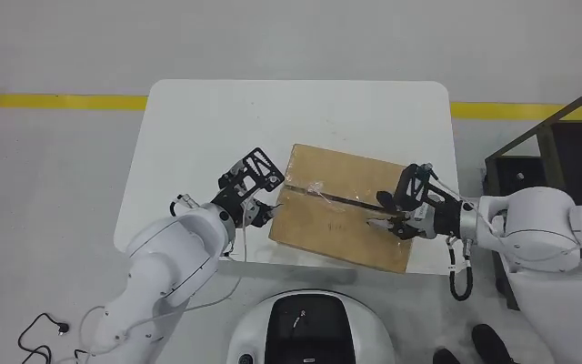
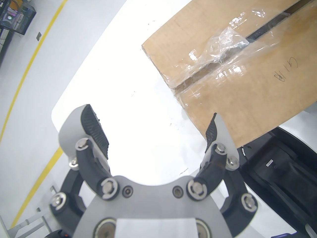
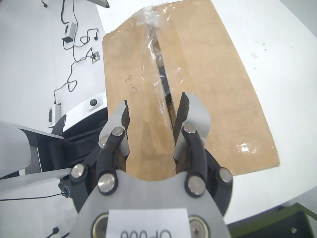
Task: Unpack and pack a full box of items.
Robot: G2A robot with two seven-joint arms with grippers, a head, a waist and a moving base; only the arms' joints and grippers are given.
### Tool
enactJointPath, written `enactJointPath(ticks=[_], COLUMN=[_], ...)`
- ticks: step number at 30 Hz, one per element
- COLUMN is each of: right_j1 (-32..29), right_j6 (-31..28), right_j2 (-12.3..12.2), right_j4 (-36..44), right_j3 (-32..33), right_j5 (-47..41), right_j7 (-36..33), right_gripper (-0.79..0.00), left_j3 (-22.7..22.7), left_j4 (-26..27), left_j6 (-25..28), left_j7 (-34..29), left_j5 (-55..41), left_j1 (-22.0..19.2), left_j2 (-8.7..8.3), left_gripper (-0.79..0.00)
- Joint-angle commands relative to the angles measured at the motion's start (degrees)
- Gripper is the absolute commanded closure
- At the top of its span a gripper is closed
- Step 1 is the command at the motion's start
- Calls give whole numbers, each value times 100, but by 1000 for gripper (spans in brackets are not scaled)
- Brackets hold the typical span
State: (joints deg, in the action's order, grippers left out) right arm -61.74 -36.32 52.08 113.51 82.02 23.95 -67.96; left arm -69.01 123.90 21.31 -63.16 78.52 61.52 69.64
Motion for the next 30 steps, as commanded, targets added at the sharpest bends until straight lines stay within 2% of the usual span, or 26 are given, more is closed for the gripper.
enactJointPath(ticks=[1,8,13,16,18,22,25,28,30], right_j1=[6,201,406,501,553,659,733,804,842], right_j6=[-45,-28,10,56,66,99,186,245,298], right_j2=[-9,9,44,62,75,102,127,140,146], right_j4=[50,60,-75,-174,-213,-305,-408,-494,-533], right_j3=[-110,-602,-964,-1128,-1238,-1492,-1630,-1695,-1706], right_j5=[203,957,1408,1599,1690,2036,2172,2206,2187], right_j7=[45,337,627,769,851,961,1096,1169,1210], right_gripper=[-385,-391,-449,-511,-505,-446,-336,-274,-175], left_j3=[-1,-38,-81,-106,-115,-120,-128,-137,-138], left_j4=[2,29,41,44,50,49,40,43,46], left_j6=[-9,-106,-114,-123,-136,-159,-164,-172,-174], left_j7=[-1,-8,-25,-35,-34,-42,-38,-38,-36], left_j5=[-14,42,41,45,43,48,54,58,60], left_j1=[-4,2,21,38,44,52,61,71,76], left_j2=[-2,-10,-21,-27,-30,-34,-39,-43,-46], left_gripper=[-785,-785,-785,-785,-785,-785,-785,-785,-785])
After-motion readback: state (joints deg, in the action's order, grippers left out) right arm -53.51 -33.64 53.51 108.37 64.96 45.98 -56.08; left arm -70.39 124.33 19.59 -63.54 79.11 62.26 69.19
